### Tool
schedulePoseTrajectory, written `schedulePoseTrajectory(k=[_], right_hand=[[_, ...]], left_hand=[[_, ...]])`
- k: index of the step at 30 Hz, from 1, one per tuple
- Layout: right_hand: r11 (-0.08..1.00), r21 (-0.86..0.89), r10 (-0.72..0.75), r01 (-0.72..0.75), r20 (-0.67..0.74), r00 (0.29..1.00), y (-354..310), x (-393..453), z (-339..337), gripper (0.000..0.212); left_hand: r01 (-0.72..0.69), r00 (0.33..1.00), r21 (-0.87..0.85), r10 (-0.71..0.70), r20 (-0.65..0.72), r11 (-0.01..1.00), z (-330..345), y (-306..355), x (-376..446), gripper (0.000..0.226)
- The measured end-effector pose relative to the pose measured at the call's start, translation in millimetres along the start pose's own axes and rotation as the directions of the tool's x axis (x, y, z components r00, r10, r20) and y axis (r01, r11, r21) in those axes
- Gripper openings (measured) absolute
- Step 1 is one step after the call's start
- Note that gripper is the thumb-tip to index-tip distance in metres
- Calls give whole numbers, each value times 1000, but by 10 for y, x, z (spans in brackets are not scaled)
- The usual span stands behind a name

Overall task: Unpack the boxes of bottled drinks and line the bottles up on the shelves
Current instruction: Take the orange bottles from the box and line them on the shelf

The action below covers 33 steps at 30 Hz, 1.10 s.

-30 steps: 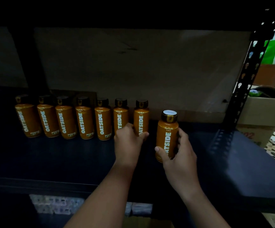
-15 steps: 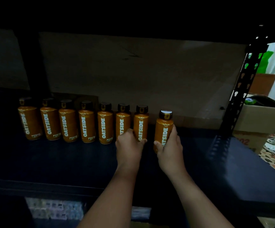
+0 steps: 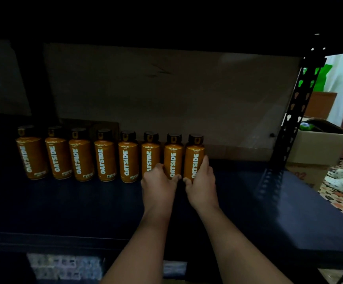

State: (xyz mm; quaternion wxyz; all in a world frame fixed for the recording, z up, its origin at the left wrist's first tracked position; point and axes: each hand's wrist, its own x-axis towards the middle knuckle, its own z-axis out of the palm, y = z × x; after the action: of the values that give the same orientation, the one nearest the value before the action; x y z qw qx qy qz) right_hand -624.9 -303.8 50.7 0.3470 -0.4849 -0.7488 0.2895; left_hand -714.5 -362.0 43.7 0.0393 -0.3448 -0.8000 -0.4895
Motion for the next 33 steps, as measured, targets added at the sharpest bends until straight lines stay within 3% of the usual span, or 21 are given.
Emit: schedulePoseTrajectory(k=[15,33], right_hand=[[1000,-29,10,-13,-87,996,22,-8,20,98],[999,37,15,-13,-55,998,-3,-51,-56,103]], left_hand=[[-7,1000,15,8,-9,1000,-21,27,-33,50],[0,1000,14,0,-12,1000,-35,16,-60,46]])
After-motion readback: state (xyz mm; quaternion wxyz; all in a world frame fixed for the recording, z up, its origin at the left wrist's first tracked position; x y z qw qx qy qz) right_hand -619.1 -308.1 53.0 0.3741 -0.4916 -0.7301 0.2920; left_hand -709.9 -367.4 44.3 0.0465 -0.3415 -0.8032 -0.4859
